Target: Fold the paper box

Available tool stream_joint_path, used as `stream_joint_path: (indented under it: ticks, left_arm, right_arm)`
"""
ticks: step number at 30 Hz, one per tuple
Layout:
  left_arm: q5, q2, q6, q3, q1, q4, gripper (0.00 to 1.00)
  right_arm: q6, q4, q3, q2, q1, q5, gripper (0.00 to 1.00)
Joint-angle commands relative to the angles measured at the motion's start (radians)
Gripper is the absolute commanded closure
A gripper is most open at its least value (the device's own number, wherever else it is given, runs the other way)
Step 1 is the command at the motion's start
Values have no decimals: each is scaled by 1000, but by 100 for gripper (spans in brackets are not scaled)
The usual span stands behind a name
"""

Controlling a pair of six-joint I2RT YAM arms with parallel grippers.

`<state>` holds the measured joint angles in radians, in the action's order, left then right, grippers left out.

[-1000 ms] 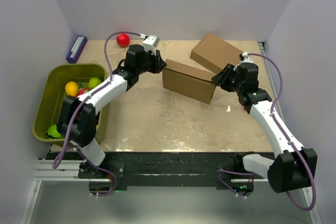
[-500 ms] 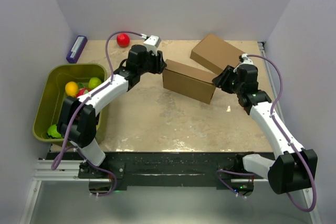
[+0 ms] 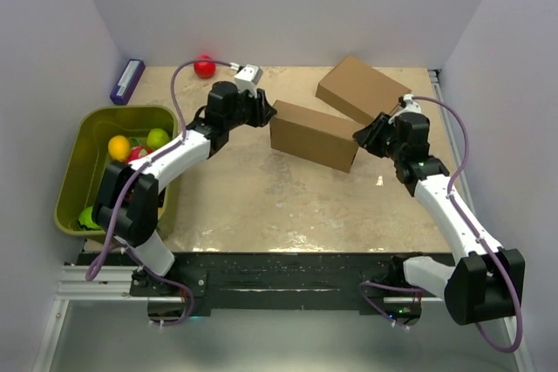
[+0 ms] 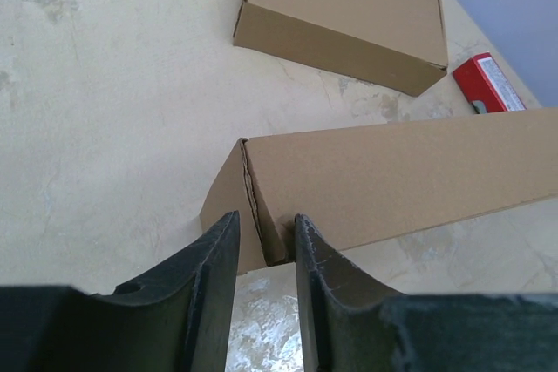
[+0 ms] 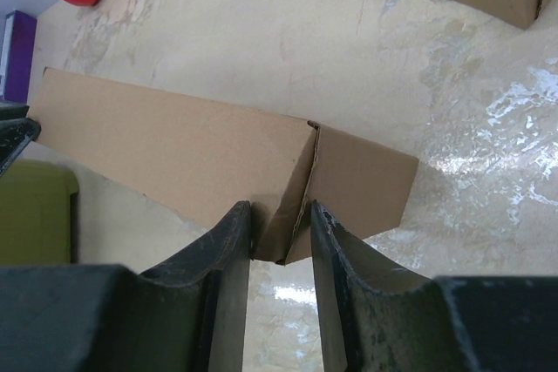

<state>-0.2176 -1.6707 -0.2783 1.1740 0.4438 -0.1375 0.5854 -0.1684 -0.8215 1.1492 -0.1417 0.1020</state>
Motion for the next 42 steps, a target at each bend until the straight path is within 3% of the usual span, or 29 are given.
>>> stream_joint_path:
  ticks: [1, 14, 23, 26, 31, 32, 34, 35, 36, 42]
  left_arm:
    - [-25, -44, -4, -123, -45, 168, 69]
    - [-206, 18, -76, -283, -71, -92, 77]
    - [-224, 107, -82, -352, -47, -177, 74]
    - [-210, 159, -82, -384, -37, -180, 68]
    - [-167, 270, -78, -456, -33, -160, 34]
    - [-158, 314, -75, -462, -33, -149, 29]
    - [-148, 359, -55, -470, -33, -104, 16]
    - [-144, 400, -50, -471, -33, -91, 12]
    - [-138, 420, -41, -471, -33, -77, 4]
    - [-112, 516, -39, -449, -39, -22, 0]
  right_arm:
    - [-65, -267, 101, 57, 42, -81, 74]
    - [-96, -152, 127, -5, 48, 51, 85]
    - [-147, -143, 122, -103, 33, 103, 80]
    - [-150, -171, 119, -134, 30, 114, 76]
    - [-163, -238, 104, -193, 28, 119, 64]
    - [-173, -252, 87, -216, 28, 123, 54]
    - [-186, -293, 68, -242, 28, 127, 43]
    - [-200, -305, 50, -270, 28, 125, 31]
    - [-208, -324, 41, -282, 27, 125, 27]
    - [-216, -298, -4, -286, 28, 176, 13]
